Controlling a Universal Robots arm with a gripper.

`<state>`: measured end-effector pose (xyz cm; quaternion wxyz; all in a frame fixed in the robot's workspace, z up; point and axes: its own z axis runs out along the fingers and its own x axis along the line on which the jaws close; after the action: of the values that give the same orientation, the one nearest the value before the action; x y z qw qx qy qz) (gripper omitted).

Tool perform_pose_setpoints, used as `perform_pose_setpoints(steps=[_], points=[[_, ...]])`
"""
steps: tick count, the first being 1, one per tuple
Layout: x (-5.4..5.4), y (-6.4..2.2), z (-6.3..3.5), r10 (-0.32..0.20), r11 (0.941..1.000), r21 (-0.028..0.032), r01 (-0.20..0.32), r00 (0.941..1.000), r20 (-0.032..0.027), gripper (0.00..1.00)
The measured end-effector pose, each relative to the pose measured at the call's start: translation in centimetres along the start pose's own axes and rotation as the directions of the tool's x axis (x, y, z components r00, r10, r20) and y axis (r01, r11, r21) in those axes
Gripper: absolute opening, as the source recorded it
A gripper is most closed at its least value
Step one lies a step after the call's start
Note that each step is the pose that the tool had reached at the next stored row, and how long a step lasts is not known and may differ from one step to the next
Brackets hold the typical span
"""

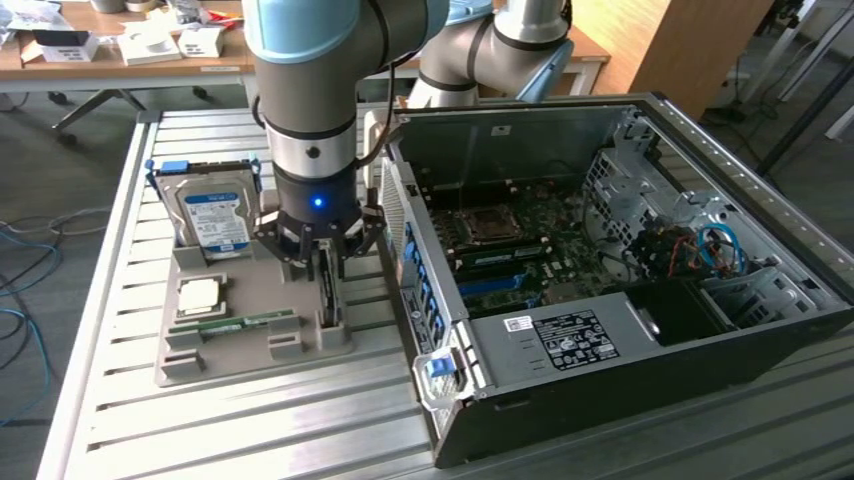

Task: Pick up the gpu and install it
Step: 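Pick up the gpu and move the gpu toward the slot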

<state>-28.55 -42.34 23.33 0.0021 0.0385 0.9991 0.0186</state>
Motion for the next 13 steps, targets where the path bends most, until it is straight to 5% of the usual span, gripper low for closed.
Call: perform_pose_setpoints(steps=[13], points=[[0.0,-0.01,0.0,0.0,1.0,0.0,0.0,1.0,0.0,0.4]])
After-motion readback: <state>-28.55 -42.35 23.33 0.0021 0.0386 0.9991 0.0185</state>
